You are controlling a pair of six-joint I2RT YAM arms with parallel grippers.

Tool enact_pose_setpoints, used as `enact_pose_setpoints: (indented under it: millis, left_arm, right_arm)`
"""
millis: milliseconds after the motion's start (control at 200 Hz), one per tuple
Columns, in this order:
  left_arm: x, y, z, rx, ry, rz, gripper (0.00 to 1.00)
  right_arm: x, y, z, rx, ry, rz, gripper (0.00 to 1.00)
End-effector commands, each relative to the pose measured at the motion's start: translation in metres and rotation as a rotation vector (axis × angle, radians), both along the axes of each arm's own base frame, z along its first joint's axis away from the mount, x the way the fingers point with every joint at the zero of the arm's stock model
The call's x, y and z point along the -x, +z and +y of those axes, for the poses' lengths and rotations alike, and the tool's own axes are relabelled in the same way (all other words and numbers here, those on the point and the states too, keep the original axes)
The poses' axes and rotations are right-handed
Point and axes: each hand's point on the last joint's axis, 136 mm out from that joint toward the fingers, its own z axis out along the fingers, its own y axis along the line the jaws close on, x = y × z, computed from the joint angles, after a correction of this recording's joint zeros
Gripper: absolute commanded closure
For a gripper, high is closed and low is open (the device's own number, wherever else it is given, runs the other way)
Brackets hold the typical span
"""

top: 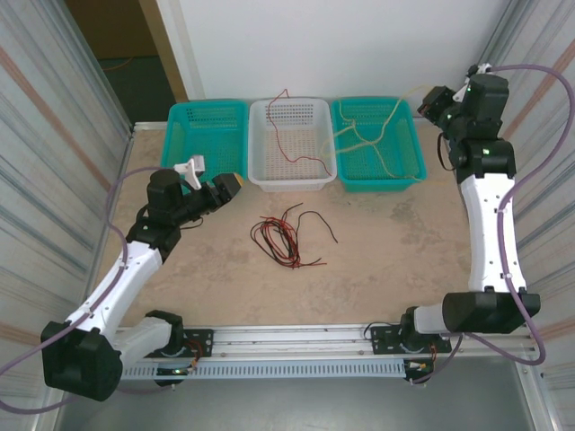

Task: Untangle the cables

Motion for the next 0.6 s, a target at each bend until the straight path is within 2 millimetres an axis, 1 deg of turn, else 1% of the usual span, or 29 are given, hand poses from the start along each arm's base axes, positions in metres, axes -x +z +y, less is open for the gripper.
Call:
enact_pose_setpoints:
  millis: [0,55,110,160,240,296,356,386,461,511,541,576,591]
  left_arm:
    - [0.005,-0.001,-0.004,-0.029,-0.039,-0.019,0.33]
    - [0.004,-0.003,-0.004,-0.033,-0.039,-0.017,0.33]
    - [0.004,-0.005,-0.004,-0.036,-0.037,-0.014,0.33]
    - [0.003,-0.008,-0.003,-0.039,-0.031,-0.005,0.33]
    - [0.001,-0.014,-0.001,-0.051,-0.019,0.014,0.34]
    - [0.001,-0.017,-0.001,-0.053,-0.018,0.020,0.34]
    - [0.001,-0.019,-0.001,-0.052,-0.018,0.024,0.34]
    - [0.001,-0.020,-0.002,-0.051,-0.021,0.026,0.34]
    - [0.001,-0.023,-0.002,-0.050,-0.023,0.035,0.33]
    - [0.002,-0.026,-0.002,-0.049,-0.022,0.041,0.32]
    - [0.003,-0.027,-0.002,-0.049,-0.021,0.046,0.32]
    - [0.003,-0.030,-0.002,-0.049,-0.021,0.054,0.31]
    - [0.004,-0.030,-0.001,-0.049,-0.021,0.055,0.31]
  right_arm:
    - [0.002,0.058,-0.016,-0.007,-0.084,-0.183,1.00]
    - [-0.001,0.063,-0.024,0.004,-0.124,-0.205,1.00]
    - [-0.005,0.061,-0.031,0.013,-0.165,-0.205,1.00]
    - [-0.013,0.052,-0.037,0.024,-0.197,-0.188,1.00]
    - [-0.028,0.023,-0.043,0.027,-0.227,-0.138,1.00]
    - [-0.040,-0.004,-0.045,0.026,-0.233,-0.095,1.00]
    - [-0.052,-0.040,-0.045,0.020,-0.234,-0.044,1.00]
    - [-0.059,-0.061,-0.044,0.015,-0.233,-0.004,0.95]
    - [-0.072,-0.118,-0.041,0.007,-0.210,0.118,0.79]
    - [-0.074,-0.154,-0.037,-0.008,-0.191,0.207,0.77]
    - [-0.073,-0.175,-0.033,-0.019,-0.177,0.256,0.74]
    - [-0.067,-0.193,-0.030,-0.026,-0.167,0.301,0.70]
    - [-0.065,-0.198,-0.028,-0.028,-0.165,0.312,0.68]
